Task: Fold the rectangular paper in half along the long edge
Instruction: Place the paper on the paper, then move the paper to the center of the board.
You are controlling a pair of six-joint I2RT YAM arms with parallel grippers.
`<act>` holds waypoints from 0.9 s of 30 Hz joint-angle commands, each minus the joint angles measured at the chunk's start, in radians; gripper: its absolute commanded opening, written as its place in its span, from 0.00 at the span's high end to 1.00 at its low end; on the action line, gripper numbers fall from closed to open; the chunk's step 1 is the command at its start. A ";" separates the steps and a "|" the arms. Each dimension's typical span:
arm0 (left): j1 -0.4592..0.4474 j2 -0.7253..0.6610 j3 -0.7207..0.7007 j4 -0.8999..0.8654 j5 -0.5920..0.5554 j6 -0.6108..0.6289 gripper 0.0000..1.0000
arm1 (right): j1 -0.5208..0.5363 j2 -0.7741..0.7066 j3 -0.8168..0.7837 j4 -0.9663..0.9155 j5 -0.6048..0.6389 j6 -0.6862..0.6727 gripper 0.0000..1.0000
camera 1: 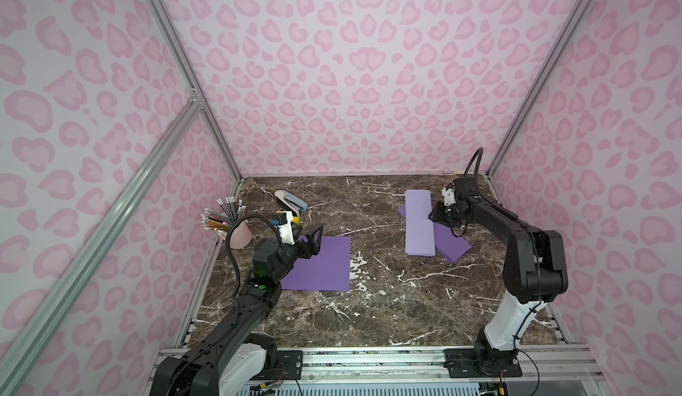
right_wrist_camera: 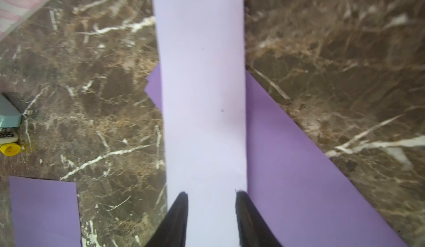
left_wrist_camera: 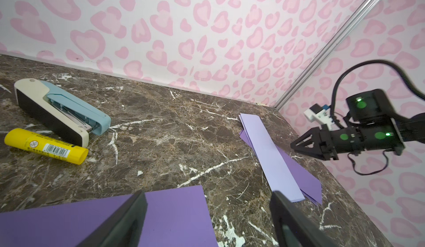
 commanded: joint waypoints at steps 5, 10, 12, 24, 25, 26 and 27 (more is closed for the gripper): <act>-0.001 -0.024 0.065 -0.148 -0.118 -0.006 0.13 | 0.327 -0.032 0.024 -0.021 0.071 0.007 0.60; -0.001 -0.127 0.040 -0.175 -0.112 -0.043 0.16 | 0.503 0.021 0.001 0.090 -0.058 0.062 0.64; 0.000 -0.182 0.018 -0.186 -0.137 -0.079 0.16 | 0.562 0.051 -0.008 0.137 -0.100 0.077 0.68; 0.000 -0.217 -0.074 -0.183 -0.143 -0.117 0.48 | 0.746 0.312 0.167 0.153 -0.145 0.050 0.87; -0.001 -0.218 -0.077 -0.185 -0.145 -0.119 0.51 | 0.745 0.321 0.166 0.157 -0.145 0.052 0.87; -0.001 -0.219 -0.078 -0.189 -0.141 -0.119 0.59 | 0.744 0.330 0.161 0.157 -0.136 0.056 0.87; -0.001 -0.221 -0.079 -0.195 -0.139 -0.120 0.67 | 0.741 0.334 0.151 0.159 -0.124 0.059 0.87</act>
